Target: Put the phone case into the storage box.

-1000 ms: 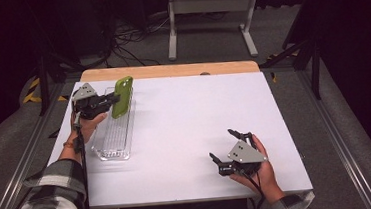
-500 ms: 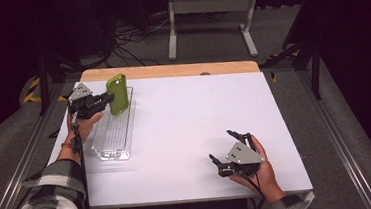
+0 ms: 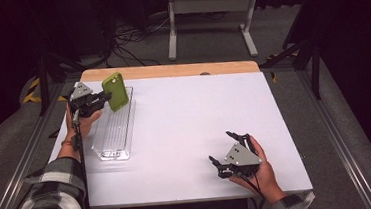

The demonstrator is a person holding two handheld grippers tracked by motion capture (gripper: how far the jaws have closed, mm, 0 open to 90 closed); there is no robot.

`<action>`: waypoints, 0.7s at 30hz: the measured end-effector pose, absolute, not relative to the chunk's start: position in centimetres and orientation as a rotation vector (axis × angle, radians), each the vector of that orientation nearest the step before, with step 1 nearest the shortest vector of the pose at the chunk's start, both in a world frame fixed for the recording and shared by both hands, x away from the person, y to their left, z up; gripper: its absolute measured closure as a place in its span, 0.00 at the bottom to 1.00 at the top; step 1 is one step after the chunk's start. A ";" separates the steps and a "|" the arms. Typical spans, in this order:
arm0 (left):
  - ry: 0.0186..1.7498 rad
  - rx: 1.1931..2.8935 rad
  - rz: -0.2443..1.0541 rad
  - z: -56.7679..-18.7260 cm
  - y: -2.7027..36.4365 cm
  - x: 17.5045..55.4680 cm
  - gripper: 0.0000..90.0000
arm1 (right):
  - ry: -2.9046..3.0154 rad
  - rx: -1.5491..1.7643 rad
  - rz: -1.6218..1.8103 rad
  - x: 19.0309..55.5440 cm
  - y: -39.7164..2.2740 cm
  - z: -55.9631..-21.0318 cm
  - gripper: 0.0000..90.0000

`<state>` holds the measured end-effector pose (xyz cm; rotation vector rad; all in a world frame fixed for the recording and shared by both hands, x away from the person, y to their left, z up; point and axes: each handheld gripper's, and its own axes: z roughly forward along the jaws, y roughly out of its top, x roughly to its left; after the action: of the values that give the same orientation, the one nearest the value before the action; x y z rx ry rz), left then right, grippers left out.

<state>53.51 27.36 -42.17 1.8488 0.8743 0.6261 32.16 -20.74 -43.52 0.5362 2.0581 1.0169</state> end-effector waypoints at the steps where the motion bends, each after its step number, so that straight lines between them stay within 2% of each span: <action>1: 0.874 1.853 0.628 -42.1 27.4 53.6 0.86 | 2.058 0.536 1.015 32.1 -20.7 -43.5 0.11; 21: 0.909 1.901 0.707 -41.8 26.1 55.2 0.84 | 2.071 0.508 0.969 32.1 -20.6 -43.8 0.11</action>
<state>55.18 26.14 -41.78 1.9015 0.9094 0.7069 32.07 -20.62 -43.75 0.5076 2.0709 0.9687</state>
